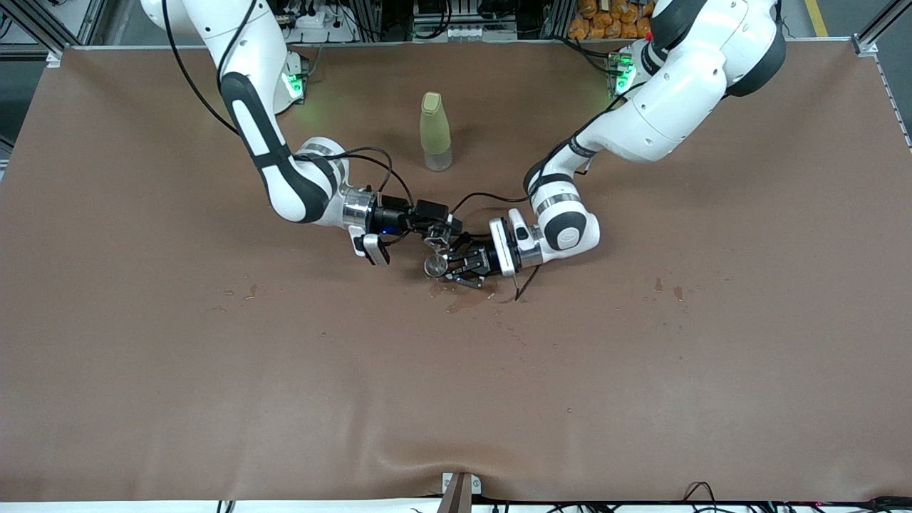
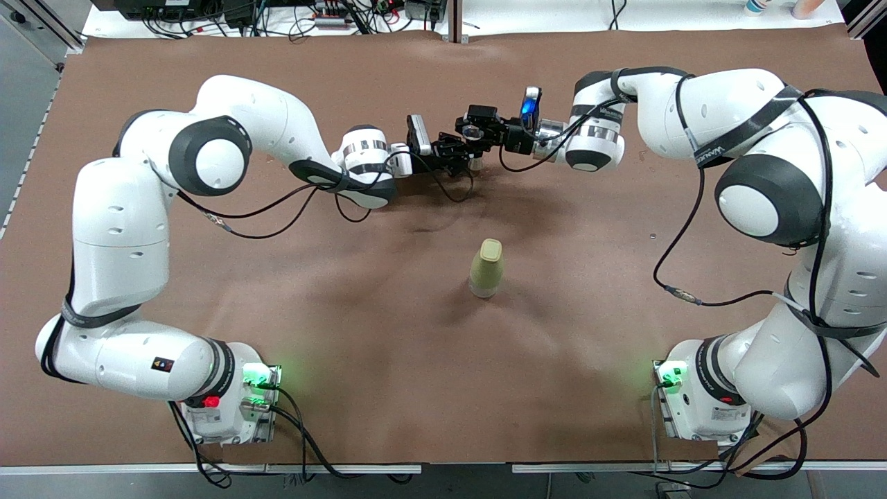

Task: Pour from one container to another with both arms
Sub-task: 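Tilt the beaker with the right gripper to pour into the jigger, then rotate the beaker back upright with the right gripper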

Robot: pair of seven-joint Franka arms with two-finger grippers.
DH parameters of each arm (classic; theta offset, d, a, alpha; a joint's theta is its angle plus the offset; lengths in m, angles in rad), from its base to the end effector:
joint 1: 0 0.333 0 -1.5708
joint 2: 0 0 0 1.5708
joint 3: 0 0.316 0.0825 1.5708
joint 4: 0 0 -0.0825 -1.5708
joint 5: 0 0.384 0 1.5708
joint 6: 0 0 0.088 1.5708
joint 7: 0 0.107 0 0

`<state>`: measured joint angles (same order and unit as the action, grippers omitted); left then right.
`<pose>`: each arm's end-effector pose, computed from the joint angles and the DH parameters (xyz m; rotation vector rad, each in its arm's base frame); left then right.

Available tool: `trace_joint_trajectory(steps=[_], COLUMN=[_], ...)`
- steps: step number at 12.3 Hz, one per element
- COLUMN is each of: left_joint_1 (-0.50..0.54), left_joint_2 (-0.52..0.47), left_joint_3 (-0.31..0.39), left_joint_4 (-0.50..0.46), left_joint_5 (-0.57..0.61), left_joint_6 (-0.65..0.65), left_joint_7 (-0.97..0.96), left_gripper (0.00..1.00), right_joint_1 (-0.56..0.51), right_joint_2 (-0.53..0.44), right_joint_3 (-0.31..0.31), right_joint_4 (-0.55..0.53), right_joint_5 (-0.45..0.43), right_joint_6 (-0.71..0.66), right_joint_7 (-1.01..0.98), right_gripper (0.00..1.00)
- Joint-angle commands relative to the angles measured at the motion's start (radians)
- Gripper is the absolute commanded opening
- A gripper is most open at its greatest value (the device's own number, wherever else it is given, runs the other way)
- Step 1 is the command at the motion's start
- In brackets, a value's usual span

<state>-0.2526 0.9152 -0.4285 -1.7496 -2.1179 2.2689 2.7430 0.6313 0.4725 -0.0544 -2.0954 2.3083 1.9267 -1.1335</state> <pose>0.4984 -0.4114 0.0930 1.5261 -1.0394 1.1824 0.4735 0.3707 0.2230 -1.5308 0.1725 -0.1701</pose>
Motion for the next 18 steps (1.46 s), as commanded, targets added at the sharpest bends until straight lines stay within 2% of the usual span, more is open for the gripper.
trace_joint_trajectory(steps=[1,8,14,16,18], left_joint_1=[0.029,0.030,0.055,0.062,0.062], left_joint_2=[-0.030,-0.030,-0.033,-0.033,-0.035], left_joint_3=[-0.024,-0.024,-0.041,-0.050,-0.052], left_joint_4=[-0.047,-0.048,-0.070,-0.071,-0.076], left_joint_5=[-0.047,-0.042,-0.033,-0.033,-0.033], left_joint_6=[-0.011,-0.011,-0.012,-0.012,-0.012], left_joint_7=[0.132,0.133,0.153,0.153,0.153], left_gripper=[0.00,0.00,0.00,0.00,0.00], right_joint_1=[0.007,-0.001,-0.007,-0.013,-0.025], right_joint_2=[-0.026,-0.026,-0.022,-0.023,-0.023], right_joint_3=[-0.005,-0.007,-0.010,-0.016,-0.038], right_joint_4=[-0.008,0.000,0.009,0.035,0.047], right_joint_5=[-0.023,-0.021,-0.024,-0.131,-0.203], right_joint_6=[0.003,-0.037,-0.040,-0.041,-0.040], right_joint_7=[0.079,0.262,0.296,0.226,0.048], right_gripper=[0.00,0.00,0.00,0.00,0.00])
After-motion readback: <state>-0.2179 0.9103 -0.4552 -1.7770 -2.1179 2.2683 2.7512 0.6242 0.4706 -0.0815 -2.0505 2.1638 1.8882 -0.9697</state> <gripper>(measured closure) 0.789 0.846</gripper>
